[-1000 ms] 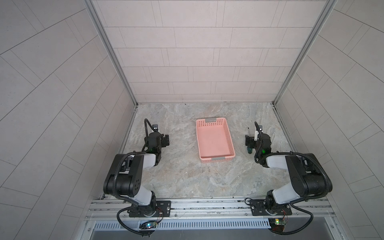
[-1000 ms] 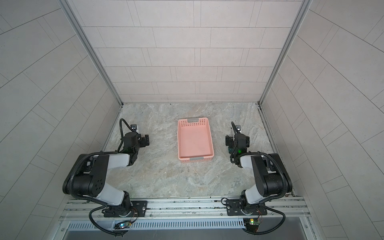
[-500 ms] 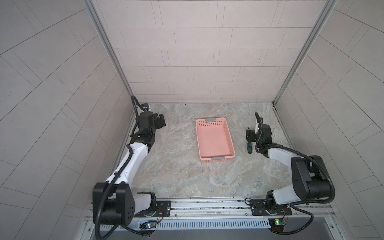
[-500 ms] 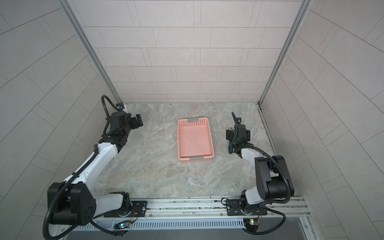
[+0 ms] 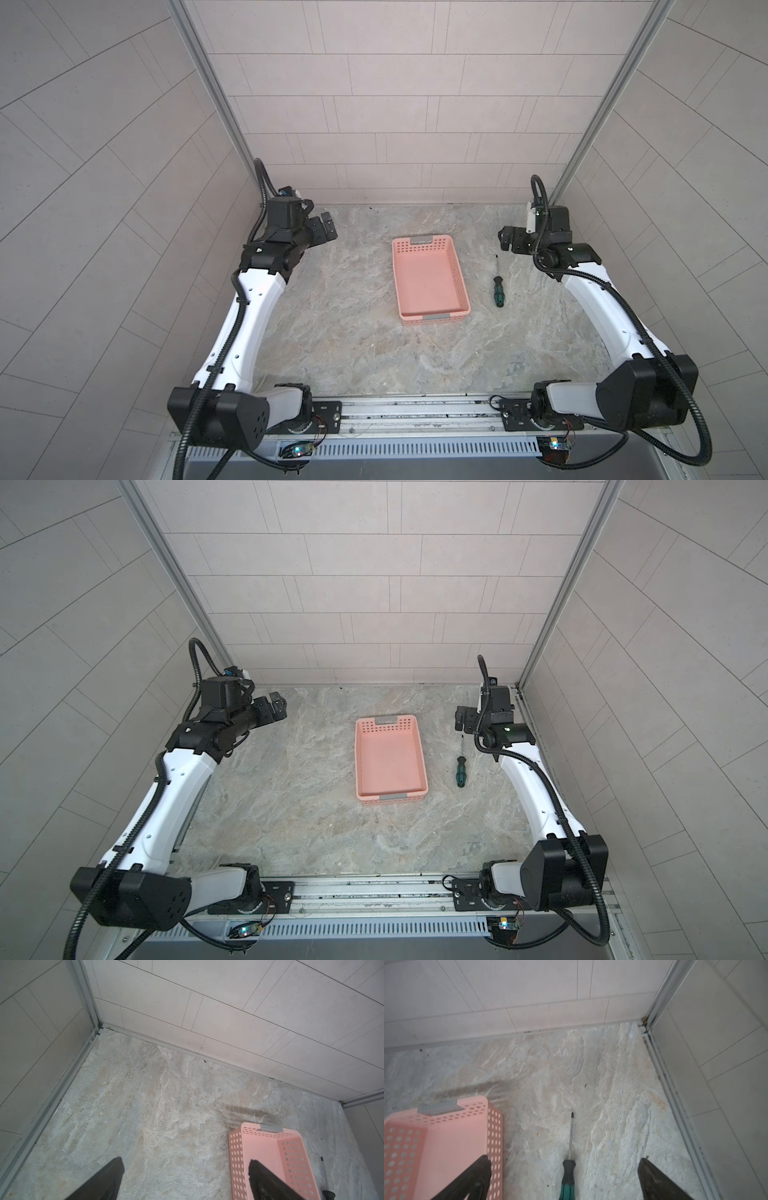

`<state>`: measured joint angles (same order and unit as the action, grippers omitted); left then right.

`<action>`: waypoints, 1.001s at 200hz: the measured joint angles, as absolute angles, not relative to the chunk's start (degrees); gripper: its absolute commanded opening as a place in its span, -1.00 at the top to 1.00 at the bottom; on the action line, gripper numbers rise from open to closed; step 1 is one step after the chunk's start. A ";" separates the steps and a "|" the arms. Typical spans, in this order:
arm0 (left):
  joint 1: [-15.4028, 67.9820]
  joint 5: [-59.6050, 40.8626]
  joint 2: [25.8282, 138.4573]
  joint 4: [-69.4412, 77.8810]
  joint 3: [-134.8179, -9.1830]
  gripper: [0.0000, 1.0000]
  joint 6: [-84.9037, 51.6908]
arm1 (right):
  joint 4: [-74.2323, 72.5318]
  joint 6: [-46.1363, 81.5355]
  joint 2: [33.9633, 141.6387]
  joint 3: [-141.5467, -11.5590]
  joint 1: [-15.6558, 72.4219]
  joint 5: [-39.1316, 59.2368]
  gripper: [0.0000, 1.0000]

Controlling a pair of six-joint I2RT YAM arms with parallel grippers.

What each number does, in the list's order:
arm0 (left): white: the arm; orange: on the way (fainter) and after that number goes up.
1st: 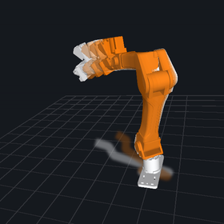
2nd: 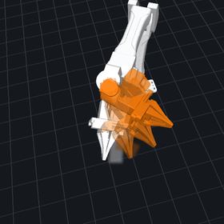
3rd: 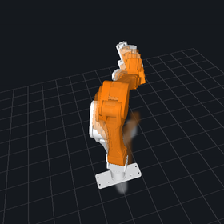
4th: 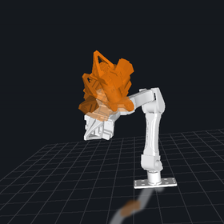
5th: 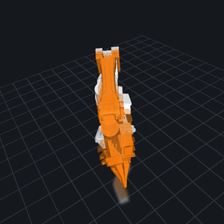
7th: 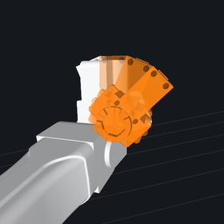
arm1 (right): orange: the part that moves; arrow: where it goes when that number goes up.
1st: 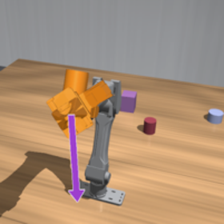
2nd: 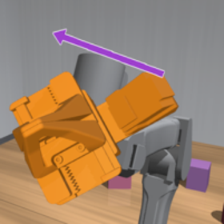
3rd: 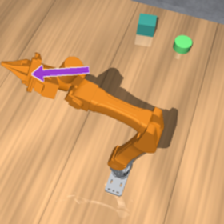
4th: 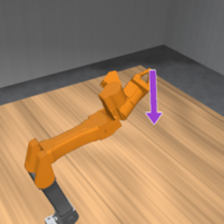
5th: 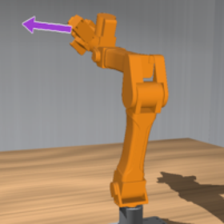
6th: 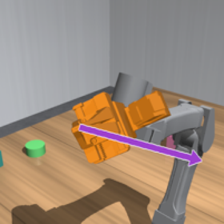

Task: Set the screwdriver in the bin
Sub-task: 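Raise the right gripper over the green-handled screwdriver while the left arm lifts away, then lower the right gripper and close it on the screwdriver handle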

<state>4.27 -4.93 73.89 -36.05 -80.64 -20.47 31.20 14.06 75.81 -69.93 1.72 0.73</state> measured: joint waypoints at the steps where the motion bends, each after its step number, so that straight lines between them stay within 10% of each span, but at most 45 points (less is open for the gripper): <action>1: 4.27 -5.06 74.00 -36.25 -80.86 -0.99 -20.45 | 31.40 14.11 75.83 -69.91 1.72 0.82 -0.99; 200: 4.32 -8.29 75.81 -42.26 -74.63 -0.99 -14.96 | 35.68 20.45 97.43 -61.01 1.72 8.43 0.09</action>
<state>4.32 -8.29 75.81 -42.26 -74.63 -14.96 35.68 20.45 97.43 -61.01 1.72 8.43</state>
